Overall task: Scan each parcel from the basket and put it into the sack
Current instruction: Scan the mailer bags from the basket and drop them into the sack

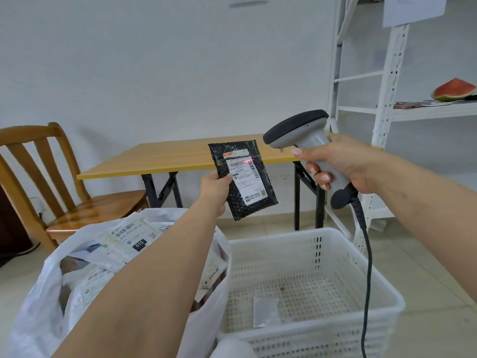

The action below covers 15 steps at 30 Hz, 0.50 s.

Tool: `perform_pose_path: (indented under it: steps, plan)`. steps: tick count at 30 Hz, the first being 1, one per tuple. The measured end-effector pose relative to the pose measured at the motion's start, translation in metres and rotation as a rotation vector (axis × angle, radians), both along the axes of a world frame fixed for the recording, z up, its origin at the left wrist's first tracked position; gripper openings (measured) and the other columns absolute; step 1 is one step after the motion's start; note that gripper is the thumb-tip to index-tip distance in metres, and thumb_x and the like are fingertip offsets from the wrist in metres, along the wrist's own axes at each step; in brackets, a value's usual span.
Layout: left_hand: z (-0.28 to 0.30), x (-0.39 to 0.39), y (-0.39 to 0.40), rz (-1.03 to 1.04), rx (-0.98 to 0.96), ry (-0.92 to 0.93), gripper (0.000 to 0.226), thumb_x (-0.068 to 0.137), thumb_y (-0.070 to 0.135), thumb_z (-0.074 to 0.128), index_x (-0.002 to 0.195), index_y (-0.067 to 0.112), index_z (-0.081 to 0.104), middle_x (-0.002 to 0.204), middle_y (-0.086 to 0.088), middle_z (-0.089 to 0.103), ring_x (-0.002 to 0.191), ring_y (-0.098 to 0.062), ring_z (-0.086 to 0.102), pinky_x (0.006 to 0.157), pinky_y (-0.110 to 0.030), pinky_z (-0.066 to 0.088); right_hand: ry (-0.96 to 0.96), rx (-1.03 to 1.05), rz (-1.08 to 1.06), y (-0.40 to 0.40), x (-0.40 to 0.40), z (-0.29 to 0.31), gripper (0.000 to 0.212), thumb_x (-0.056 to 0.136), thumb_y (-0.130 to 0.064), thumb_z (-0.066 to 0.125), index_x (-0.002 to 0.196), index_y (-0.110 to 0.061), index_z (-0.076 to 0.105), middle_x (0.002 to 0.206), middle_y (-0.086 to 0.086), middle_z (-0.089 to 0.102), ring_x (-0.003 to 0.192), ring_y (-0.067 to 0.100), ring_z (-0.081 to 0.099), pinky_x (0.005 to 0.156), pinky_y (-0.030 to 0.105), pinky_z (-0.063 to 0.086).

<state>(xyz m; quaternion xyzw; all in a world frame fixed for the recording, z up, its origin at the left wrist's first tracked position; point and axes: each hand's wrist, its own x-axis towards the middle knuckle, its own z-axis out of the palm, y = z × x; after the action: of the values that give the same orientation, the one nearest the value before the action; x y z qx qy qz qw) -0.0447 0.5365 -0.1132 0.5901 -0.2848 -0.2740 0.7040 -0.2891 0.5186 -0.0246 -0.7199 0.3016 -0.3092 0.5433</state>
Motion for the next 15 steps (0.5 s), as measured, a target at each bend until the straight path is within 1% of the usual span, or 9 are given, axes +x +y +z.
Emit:
perform_pose_path:
  steps: [4, 5, 6, 8, 9, 11, 12, 13, 15]
  plan:
    - [0.000, 0.007, 0.011, 0.011, 0.020, -0.015, 0.014, 0.101, 0.004, 0.049, 0.103, 0.010, 0.061, 0.102, -0.009, 0.067, 0.093, -0.025, 0.065, 0.081, -0.037, 0.054, -0.004, -0.008, 0.017, 0.003, 0.009, 0.000, 0.025, 0.087, -0.023, 0.070, 0.093, -0.009, 0.050, 0.054, 0.002, 0.048, 0.038, 0.011, 0.034, 0.040, 0.023, 0.034]
    - [0.002, 0.011, 0.016, 0.022, 0.032, -0.032, 0.013, 0.101, 0.004, 0.050, 0.101, 0.010, 0.061, 0.102, -0.009, 0.067, 0.093, -0.026, 0.065, 0.082, -0.038, 0.054, -0.015, -0.008, 0.020, 0.003, 0.013, 0.000, 0.026, 0.088, -0.023, 0.070, 0.096, -0.008, 0.051, 0.054, 0.001, 0.048, 0.038, 0.011, 0.034, 0.040, 0.022, 0.034]
    - [0.005, 0.016, 0.023, 0.047, 0.049, -0.053, 0.013, 0.101, 0.005, 0.050, 0.101, 0.011, 0.061, 0.099, -0.008, 0.067, 0.091, -0.026, 0.065, 0.078, -0.037, 0.055, -0.031, -0.002, 0.020, 0.003, 0.017, 0.000, 0.026, 0.088, -0.024, 0.070, 0.100, -0.007, 0.053, 0.054, 0.001, 0.048, 0.039, 0.011, 0.034, 0.039, 0.022, 0.034]
    - [0.014, 0.037, 0.043, 0.143, 0.079, -0.111, 0.013, 0.100, 0.004, 0.050, 0.098, 0.012, 0.060, 0.091, -0.005, 0.067, 0.083, -0.024, 0.064, 0.065, -0.033, 0.054, -0.058, 0.030, 0.029, 0.004, 0.030, -0.002, 0.027, 0.088, -0.024, 0.070, 0.103, -0.008, 0.054, 0.054, 0.001, 0.048, 0.039, 0.011, 0.034, 0.039, 0.022, 0.034]
    - [0.019, 0.053, 0.056, 0.209, 0.095, -0.155, 0.014, 0.098, 0.002, 0.050, 0.095, 0.013, 0.059, 0.089, -0.004, 0.067, 0.081, -0.024, 0.064, 0.063, -0.033, 0.054, -0.059, 0.053, 0.044, 0.004, 0.038, -0.006, 0.027, 0.088, -0.025, 0.070, 0.103, -0.009, 0.054, 0.055, 0.001, 0.048, 0.039, 0.010, 0.034, 0.039, 0.021, 0.034]
    - [0.025, 0.086, 0.087, 0.349, 0.169, -0.254, 0.015, 0.094, 0.002, 0.054, 0.093, 0.016, 0.058, 0.097, -0.009, 0.069, 0.086, -0.029, 0.065, 0.074, -0.039, 0.058, -0.043, 0.098, 0.072, 0.006, 0.056, -0.016, 0.027, 0.087, -0.027, 0.071, 0.100, -0.011, 0.054, 0.055, 0.000, 0.048, 0.038, 0.010, 0.035, 0.039, 0.021, 0.034]
    - [0.026, 0.104, 0.103, 0.409, 0.213, -0.285, 0.014, 0.092, 0.004, 0.056, 0.096, 0.017, 0.058, 0.102, -0.010, 0.069, 0.090, -0.031, 0.065, 0.081, -0.043, 0.058, -0.034, 0.117, 0.085, 0.007, 0.065, -0.023, 0.026, 0.087, -0.028, 0.072, 0.099, -0.012, 0.054, 0.055, 0.000, 0.048, 0.038, 0.010, 0.035, 0.039, 0.021, 0.035]
    - [0.026, 0.123, 0.119, 0.459, 0.272, -0.300, 0.015, 0.091, 0.004, 0.056, 0.101, 0.015, 0.057, 0.106, -0.012, 0.068, 0.093, -0.033, 0.065, 0.085, -0.047, 0.057, -0.028, 0.132, 0.095, 0.007, 0.075, -0.029, 0.026, 0.087, -0.028, 0.072, 0.098, -0.012, 0.055, 0.056, 0.000, 0.049, 0.039, 0.010, 0.035, 0.039, 0.022, 0.035]
    - [0.021, 0.156, 0.145, 0.529, 0.405, -0.332, 0.017, 0.092, 0.004, 0.056, 0.108, 0.008, 0.057, 0.109, -0.016, 0.066, 0.095, -0.036, 0.065, 0.086, -0.051, 0.056, -0.018, 0.153, 0.110, 0.009, 0.093, -0.041, 0.026, 0.087, -0.027, 0.072, 0.098, -0.011, 0.055, 0.058, 0.002, 0.048, 0.041, 0.012, 0.035, 0.042, 0.024, 0.034]
